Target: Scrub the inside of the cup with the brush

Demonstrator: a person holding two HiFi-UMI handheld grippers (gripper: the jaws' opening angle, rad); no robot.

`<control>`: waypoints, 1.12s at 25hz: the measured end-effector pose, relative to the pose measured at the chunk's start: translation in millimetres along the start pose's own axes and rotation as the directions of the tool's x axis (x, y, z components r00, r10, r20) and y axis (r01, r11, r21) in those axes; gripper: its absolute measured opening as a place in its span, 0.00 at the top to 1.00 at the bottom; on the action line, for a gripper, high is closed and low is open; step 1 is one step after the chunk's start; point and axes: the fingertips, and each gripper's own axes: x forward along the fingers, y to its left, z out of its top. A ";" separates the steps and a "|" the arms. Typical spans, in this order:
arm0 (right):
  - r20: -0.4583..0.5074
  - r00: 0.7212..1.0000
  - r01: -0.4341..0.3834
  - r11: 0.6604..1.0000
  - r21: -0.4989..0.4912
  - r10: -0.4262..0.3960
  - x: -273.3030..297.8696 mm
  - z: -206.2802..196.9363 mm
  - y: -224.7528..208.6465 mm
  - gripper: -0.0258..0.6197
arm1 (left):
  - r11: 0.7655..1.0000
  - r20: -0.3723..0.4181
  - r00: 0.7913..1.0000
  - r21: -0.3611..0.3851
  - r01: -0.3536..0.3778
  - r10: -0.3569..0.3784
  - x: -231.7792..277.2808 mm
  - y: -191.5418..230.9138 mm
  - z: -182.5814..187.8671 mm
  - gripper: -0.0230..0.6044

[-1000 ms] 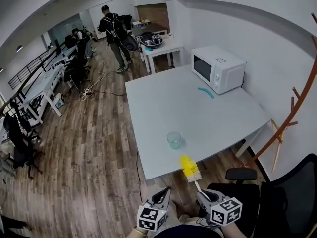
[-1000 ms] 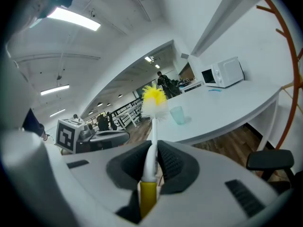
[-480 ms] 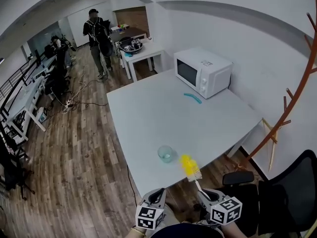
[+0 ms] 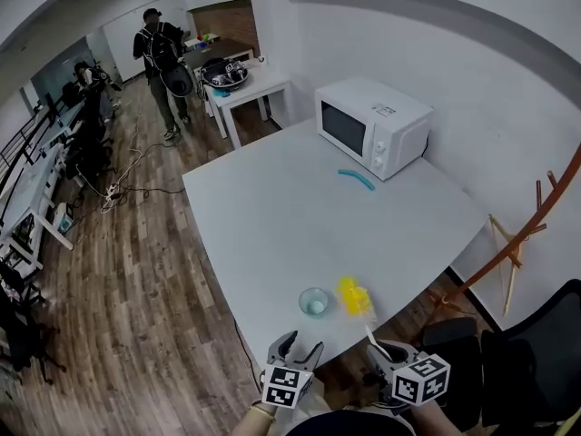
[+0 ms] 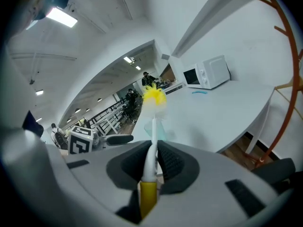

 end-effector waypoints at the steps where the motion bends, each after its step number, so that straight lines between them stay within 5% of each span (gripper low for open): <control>1: -0.009 1.000 0.001 1.000 0.008 -0.001 2.8 1.2 -0.1 0.88 | 1.000 -0.009 1.000 0.012 0.007 -0.006 8.5 4.2 -1.5 0.54; 8: -0.065 0.998 0.014 1.000 0.006 -0.014 18.1 3.6 -0.1 0.88 | 0.998 -0.043 0.998 0.038 0.054 -0.053 71.0 29.9 -8.9 0.37; 17: -0.093 0.994 0.057 0.997 0.049 -0.052 18.9 -5.5 -8.4 0.88 | 0.996 -0.071 0.995 0.056 0.067 -0.063 122.4 41.0 -10.7 0.37; 28: -0.105 0.994 0.047 0.998 0.042 -0.042 23.9 -8.1 -8.8 0.88 | 0.994 -0.071 0.995 0.079 0.074 -0.069 123.9 37.3 -8.0 0.37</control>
